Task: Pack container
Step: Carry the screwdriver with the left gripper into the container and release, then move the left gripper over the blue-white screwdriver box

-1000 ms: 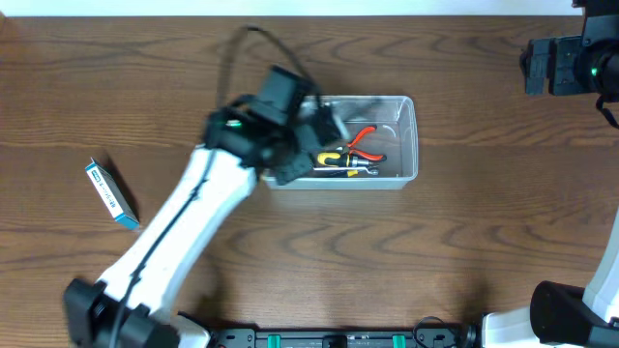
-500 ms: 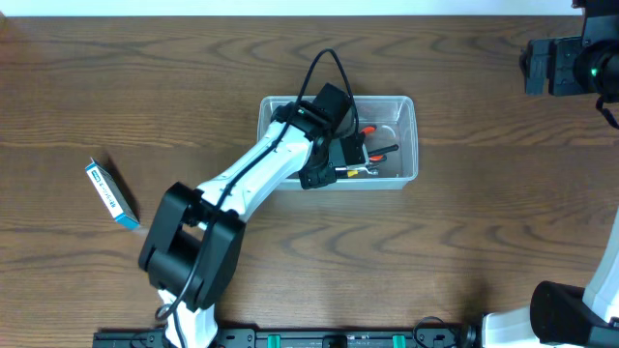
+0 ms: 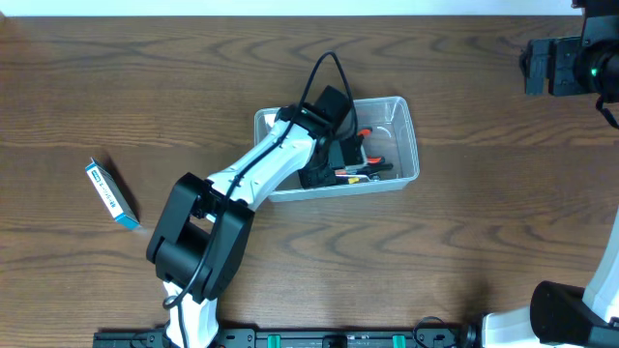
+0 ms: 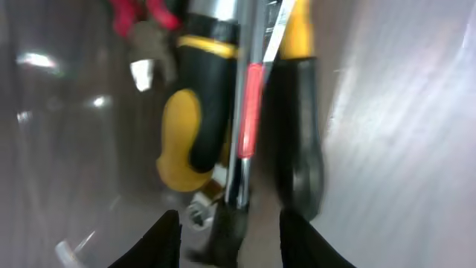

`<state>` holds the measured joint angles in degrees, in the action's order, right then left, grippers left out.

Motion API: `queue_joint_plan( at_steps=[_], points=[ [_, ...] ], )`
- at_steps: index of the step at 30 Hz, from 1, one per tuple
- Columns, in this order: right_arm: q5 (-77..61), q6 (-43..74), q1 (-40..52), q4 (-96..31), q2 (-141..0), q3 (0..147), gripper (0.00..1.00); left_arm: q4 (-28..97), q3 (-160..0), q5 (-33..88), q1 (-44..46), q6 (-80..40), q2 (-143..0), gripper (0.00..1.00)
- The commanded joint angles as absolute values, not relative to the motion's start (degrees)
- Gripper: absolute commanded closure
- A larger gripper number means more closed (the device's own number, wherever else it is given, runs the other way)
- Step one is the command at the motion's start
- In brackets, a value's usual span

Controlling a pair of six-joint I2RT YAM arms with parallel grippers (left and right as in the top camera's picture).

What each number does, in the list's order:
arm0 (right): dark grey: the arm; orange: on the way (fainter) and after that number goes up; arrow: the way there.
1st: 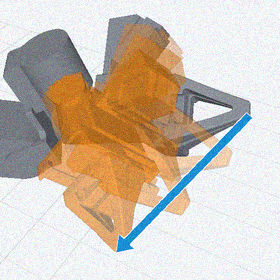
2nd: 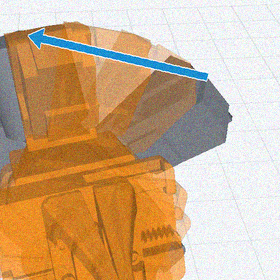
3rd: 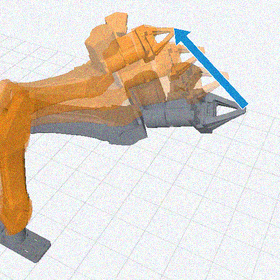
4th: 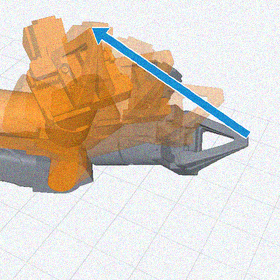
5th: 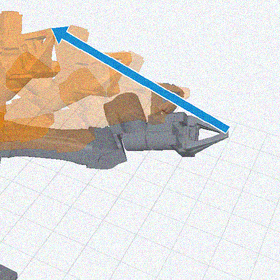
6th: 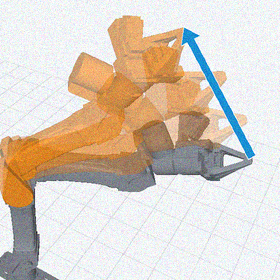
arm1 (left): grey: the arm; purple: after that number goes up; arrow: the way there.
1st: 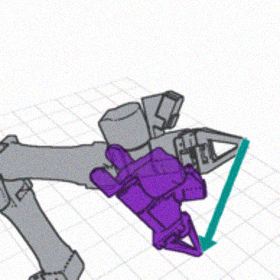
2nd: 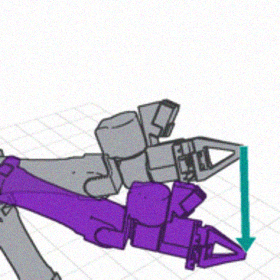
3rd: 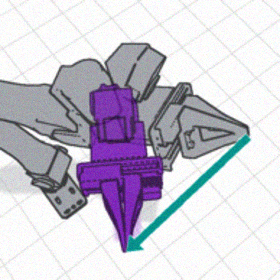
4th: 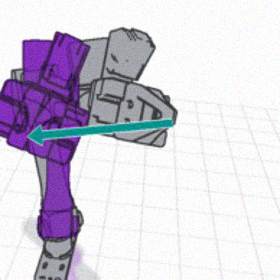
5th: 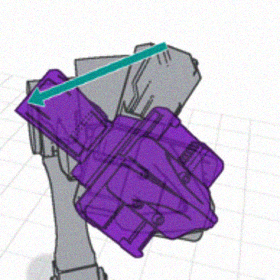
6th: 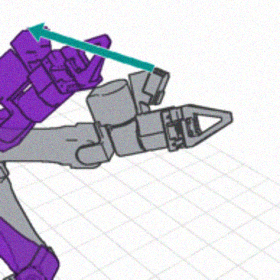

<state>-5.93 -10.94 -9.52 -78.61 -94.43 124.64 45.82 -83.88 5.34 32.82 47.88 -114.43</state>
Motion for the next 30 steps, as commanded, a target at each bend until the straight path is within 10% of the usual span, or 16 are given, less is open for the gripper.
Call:
queue_joint_plan(
  at_steps=[1,10,30],
  points=[
    [-5.78,-10.35,-9.45,-78.67,-94.52,124.40,0.01,44.62,-84.05,-0.40,30.98,43.44,-111.87,0.58],
    [-5.80,-10.35,-9.45,-78.67,-94.52,124.40,0.01,44.58,-86.24,-6.72,22.55,28.29,-96.18,0.00],
    [-5.80,-10.33,-9.45,-78.85,-94.52,124.40,0.01,65.43,-84.53,-6.46,-20.45,-12.40,-82.32,0.02]
  ],
)
